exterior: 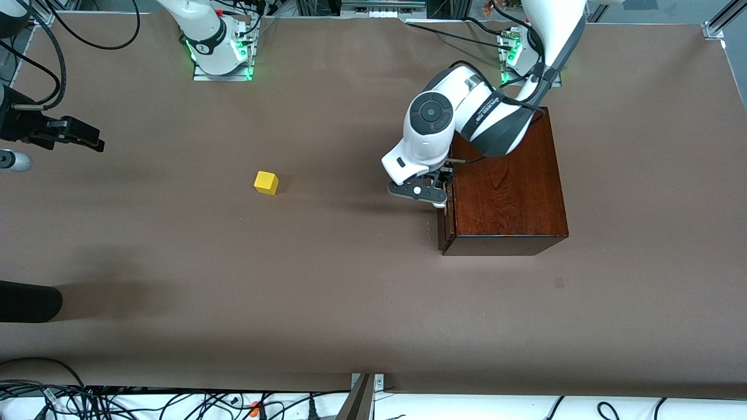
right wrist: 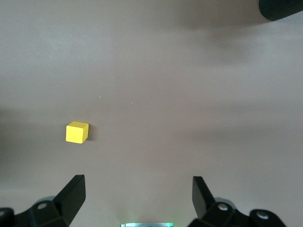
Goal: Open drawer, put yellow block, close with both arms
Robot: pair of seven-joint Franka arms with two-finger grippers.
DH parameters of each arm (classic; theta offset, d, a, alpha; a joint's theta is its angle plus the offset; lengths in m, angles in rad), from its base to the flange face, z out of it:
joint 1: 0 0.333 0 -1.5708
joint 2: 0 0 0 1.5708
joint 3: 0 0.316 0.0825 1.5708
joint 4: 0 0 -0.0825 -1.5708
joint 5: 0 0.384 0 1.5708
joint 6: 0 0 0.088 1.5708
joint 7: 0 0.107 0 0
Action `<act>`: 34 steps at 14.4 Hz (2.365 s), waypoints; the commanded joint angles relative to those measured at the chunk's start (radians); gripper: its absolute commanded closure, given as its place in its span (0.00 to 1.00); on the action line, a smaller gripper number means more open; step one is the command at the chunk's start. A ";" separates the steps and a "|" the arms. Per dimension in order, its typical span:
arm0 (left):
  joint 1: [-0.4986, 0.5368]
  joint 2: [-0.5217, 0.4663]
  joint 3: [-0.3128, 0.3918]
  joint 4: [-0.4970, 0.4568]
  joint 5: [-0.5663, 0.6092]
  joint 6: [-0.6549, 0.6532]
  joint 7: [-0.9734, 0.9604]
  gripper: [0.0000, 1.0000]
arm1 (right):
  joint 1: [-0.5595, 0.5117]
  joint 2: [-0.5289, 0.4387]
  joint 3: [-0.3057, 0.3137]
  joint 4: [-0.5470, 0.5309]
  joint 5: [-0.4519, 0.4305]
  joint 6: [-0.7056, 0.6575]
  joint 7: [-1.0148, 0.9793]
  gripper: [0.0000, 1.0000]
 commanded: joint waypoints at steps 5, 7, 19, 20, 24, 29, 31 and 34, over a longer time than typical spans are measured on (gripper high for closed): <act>-0.039 0.024 0.007 -0.014 0.093 -0.009 -0.108 0.00 | -0.016 0.011 0.015 0.029 -0.003 -0.015 -0.018 0.00; -0.040 0.038 0.007 -0.014 0.094 -0.003 -0.110 0.00 | -0.016 0.011 0.015 0.029 -0.003 -0.015 -0.018 0.00; -0.077 0.082 0.006 -0.008 0.128 0.059 -0.176 0.00 | -0.016 0.011 0.015 0.029 -0.003 -0.015 -0.018 0.00; -0.079 0.084 0.006 -0.007 0.129 0.062 -0.177 0.00 | -0.016 0.011 0.015 0.029 -0.003 -0.015 -0.018 0.00; -0.085 0.101 0.004 0.005 0.125 0.109 -0.184 0.00 | -0.016 0.011 0.015 0.029 -0.003 -0.015 -0.018 0.00; -0.086 0.102 0.004 0.009 0.113 0.172 -0.185 0.00 | -0.016 0.011 0.015 0.029 -0.003 -0.015 -0.018 0.00; -0.098 0.104 0.004 0.022 0.111 0.175 -0.194 0.00 | -0.016 0.011 0.015 0.029 -0.003 -0.015 -0.018 0.00; -0.103 0.104 0.004 0.038 0.113 0.175 -0.207 0.00 | -0.016 0.011 0.015 0.029 -0.003 -0.015 -0.018 0.00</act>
